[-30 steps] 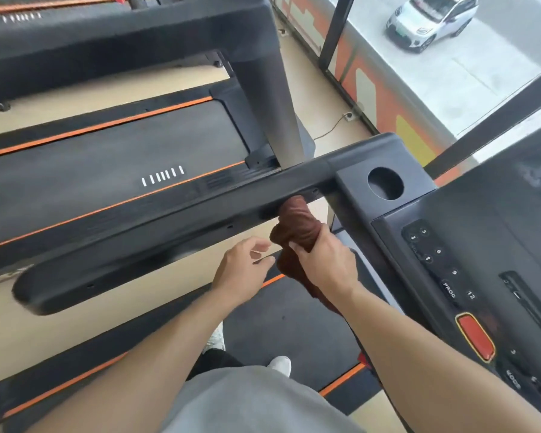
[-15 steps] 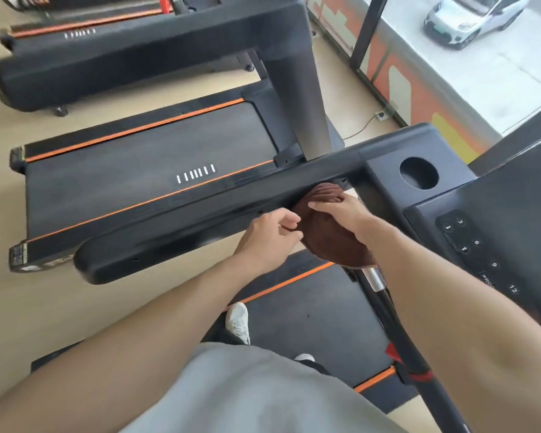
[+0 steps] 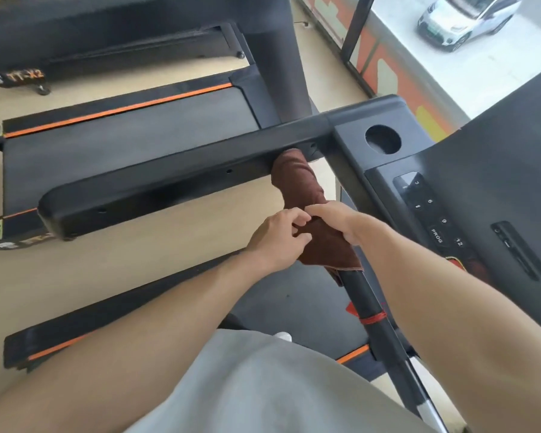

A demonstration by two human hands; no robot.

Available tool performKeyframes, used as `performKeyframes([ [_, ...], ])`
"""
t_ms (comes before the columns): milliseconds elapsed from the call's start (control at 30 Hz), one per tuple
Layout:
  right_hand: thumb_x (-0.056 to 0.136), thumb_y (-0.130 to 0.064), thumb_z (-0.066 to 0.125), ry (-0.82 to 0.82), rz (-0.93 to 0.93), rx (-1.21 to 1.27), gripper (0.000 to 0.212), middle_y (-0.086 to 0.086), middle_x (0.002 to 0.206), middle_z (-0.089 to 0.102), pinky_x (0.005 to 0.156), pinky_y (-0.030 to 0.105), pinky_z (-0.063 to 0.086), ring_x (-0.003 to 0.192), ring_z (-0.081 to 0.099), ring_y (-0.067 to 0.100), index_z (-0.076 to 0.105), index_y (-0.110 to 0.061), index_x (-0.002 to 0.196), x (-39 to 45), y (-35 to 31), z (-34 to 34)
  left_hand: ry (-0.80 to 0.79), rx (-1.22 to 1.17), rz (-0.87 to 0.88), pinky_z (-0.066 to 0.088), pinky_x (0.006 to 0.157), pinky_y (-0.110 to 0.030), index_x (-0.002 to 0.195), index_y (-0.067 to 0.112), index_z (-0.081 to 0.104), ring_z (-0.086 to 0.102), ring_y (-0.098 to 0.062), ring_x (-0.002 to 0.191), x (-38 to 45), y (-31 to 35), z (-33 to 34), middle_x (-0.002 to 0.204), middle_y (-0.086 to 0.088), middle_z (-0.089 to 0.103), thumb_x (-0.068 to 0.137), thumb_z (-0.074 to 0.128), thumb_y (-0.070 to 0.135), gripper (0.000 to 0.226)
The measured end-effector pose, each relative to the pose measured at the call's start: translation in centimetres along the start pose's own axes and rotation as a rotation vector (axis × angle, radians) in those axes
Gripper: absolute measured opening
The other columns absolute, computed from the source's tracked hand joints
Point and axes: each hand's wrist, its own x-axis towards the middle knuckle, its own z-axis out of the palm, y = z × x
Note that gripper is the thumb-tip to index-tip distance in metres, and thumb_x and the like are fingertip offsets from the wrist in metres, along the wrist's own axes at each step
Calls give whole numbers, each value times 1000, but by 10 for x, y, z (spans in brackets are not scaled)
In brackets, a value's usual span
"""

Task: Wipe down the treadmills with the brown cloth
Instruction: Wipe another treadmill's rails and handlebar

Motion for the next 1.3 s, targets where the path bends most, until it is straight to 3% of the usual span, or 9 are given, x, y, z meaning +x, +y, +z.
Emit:
performKeyframes([
  [267,79,-29,77,-77,54,42,29,10,93,79,93,48,59,89,76,31,76,-12,103,-42,63,-5,282,-181,6,53,79,-27,113,27,67,62,-6,81,-3,14,51,85,18,63,97,64,24,17],
  [400,75,-20,78,-15,-36,-157,31,6,96,76,89,45,59,90,72,27,70,-14,105,-57,84,-6,322,-237,12,42,68,-8,111,26,67,59,4,76,4,18,67,82,18,61,98,63,23,14],
  [500,77,-23,76,72,-37,-493,65,-2,94,61,67,34,51,90,64,25,42,-18,132,-77,91,4,325,-292,-21,40,64,-1,115,24,64,60,4,76,9,15,71,82,16,62,98,61,19,18],
  [567,83,-24,72,228,-19,-689,73,-2,94,54,65,32,43,93,64,30,27,-17,141,-84,98,18,318,-322,-73,41,64,-2,117,25,59,60,2,78,12,10,72,82,12,63,99,61,18,20],
  [700,92,-22,64,384,-44,-790,60,5,118,61,69,35,42,100,67,30,30,-12,140,-69,90,30,340,-411,-207,53,71,-23,109,23,52,65,-9,81,21,-3,67,86,7,66,100,61,22,12],
  [833,93,-30,61,462,-260,-640,43,7,112,61,68,37,44,93,67,35,41,-11,125,-46,61,32,391,-495,-284,58,81,-41,97,29,52,70,-19,86,38,-14,54,91,3,71,101,57,30,6],
  [1033,96,-64,42,552,-378,-483,49,3,105,67,72,40,47,91,68,33,45,-20,115,7,-6,33,454,-524,-334,46,70,-27,96,27,55,68,-18,85,55,-21,17,87,6,71,100,53,32,7],
  [1133,100,-63,33,546,-386,-374,40,-5,105,65,81,40,44,91,63,27,46,-33,123,31,-41,31,437,-521,-341,49,74,-31,95,27,56,70,-16,83,65,-28,-3,87,4,71,101,53,33,9],
  [1300,105,-56,26,606,-293,-304,38,8,110,70,87,40,43,106,64,37,48,-37,129,58,-79,26,321,-503,-335,55,81,-38,94,25,60,70,-13,73,82,-43,-28,88,1,73,101,54,33,13],
])
